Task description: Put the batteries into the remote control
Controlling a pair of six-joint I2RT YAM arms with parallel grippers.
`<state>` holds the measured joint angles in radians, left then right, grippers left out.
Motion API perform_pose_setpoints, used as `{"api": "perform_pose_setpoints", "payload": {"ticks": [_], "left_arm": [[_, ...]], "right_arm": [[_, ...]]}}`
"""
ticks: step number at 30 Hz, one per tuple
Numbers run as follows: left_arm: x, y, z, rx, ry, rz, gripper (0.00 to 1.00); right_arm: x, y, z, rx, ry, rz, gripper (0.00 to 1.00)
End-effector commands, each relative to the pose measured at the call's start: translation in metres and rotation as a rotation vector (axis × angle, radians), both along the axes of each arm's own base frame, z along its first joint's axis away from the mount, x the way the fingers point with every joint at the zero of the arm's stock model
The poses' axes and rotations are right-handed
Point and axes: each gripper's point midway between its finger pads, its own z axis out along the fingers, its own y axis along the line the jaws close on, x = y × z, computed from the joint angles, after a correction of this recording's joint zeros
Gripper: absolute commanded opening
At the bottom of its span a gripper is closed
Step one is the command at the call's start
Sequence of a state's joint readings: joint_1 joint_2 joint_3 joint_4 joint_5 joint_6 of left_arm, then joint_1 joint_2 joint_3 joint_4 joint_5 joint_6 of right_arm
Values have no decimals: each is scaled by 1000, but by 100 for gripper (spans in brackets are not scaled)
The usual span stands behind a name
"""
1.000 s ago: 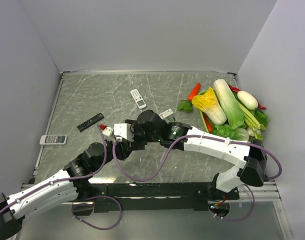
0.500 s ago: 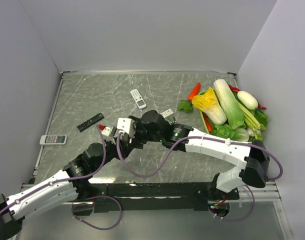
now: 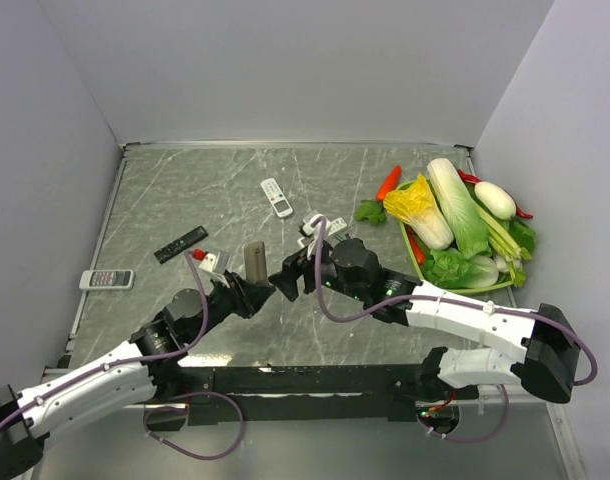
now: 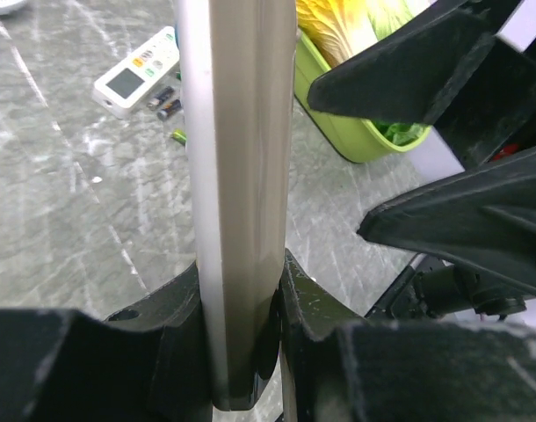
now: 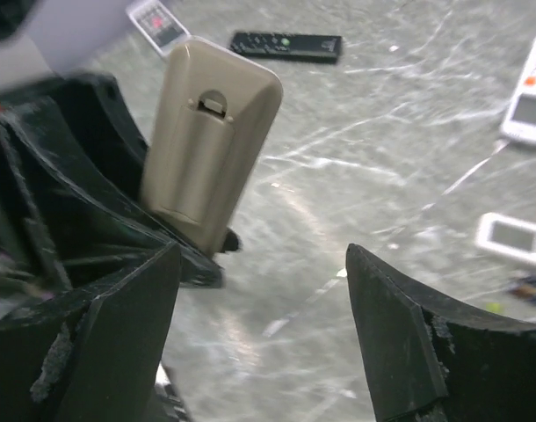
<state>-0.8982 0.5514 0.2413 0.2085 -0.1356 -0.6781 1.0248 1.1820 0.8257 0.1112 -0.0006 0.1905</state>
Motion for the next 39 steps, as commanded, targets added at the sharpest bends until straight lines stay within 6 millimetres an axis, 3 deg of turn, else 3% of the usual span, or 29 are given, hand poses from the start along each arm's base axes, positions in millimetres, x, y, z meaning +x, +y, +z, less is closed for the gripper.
{"api": "perform_pose_setpoints", "payload": {"ticks": [1,6,13,18,19,21,22,25,28,29,32,34,35,39], "left_arm": [[-3,-15,25,-107,-48,-57,1],[-4,-22,24,-106,-48,-89,1],[-4,-24,23,-95,-56,-99,1],[-3,-25,18,-74,-50,-98,4],[-3,-25,17,-73,-47,-98,6],[-4,-26,15,-67,-42,-102,14],[-4,-26,12,-62,-35,-105,18],[-5,-25,9,-60,-19,-103,39],[-8,-24,8,-65,-6,-108,53],[-9,-24,7,-66,-3,-112,64],[-11,-21,9,-73,22,-112,79],[-11,-15,6,-67,60,-85,82],[-7,-10,6,-69,73,-50,84],[6,16,-9,-104,185,91,82]], "right_arm": [[2,11,52,295,75,-66,86],[9,24,55,317,110,-78,91],[17,38,30,258,190,-105,88],[14,45,16,215,201,-71,68],[11,46,13,191,200,-47,59],[8,46,14,177,184,-16,47],[8,44,10,154,167,-11,35],[9,33,5,105,129,14,13],[17,18,0,53,86,18,0],[18,12,-4,31,84,14,0],[22,-4,-17,-73,32,66,0],[23,-10,-24,-171,-18,135,0],[19,-16,-44,-258,6,175,0],[6,-19,-74,-412,-10,358,0]]}}
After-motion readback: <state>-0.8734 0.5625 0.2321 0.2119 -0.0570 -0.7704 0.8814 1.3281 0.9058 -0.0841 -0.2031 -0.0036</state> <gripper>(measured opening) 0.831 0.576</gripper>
